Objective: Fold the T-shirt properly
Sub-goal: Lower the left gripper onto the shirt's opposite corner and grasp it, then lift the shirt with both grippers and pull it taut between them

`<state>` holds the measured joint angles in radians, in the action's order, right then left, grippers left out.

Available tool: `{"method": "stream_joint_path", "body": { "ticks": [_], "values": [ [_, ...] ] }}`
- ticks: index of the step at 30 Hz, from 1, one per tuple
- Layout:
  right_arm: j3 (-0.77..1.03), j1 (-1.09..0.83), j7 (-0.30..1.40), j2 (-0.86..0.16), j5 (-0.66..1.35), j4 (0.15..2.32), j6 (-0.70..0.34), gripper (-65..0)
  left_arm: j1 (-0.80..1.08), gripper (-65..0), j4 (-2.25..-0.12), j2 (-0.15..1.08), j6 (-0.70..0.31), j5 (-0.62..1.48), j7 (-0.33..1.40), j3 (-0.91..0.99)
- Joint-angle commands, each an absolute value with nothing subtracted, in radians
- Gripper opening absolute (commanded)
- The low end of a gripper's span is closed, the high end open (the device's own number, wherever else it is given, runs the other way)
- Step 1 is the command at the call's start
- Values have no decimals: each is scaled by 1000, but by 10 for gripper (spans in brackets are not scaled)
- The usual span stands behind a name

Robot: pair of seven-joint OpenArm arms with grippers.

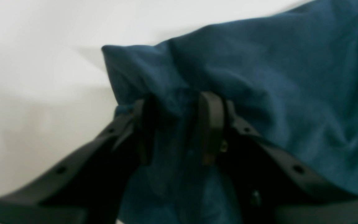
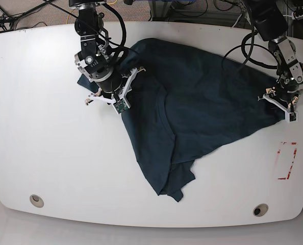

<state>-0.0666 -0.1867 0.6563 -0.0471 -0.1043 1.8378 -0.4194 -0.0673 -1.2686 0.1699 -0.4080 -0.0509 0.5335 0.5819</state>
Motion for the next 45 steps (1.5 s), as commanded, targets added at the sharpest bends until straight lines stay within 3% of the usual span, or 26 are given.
{"method": "stream_joint_path", "body": {
  "ticks": [1,11,21,45],
  "values": [
    [-65,-178,637,-47,-100,1855,-418,-650,-73,-497,-1267,182,-409,-58,583,563],
    [-67,-178,638,-47,-97,1852,-418,-650,-63,-604,-1284,176,-419,-63,612,558],
    [-66,-177,636,-47,-98,1852,-417,-646,-57,-645,-1353,166,-418,-50,618,563],
    [-67,-178,639,-51,-105,1895,-415,-642,-70,-638,-1609,179,-414,-40,704,569]
  ]
}}
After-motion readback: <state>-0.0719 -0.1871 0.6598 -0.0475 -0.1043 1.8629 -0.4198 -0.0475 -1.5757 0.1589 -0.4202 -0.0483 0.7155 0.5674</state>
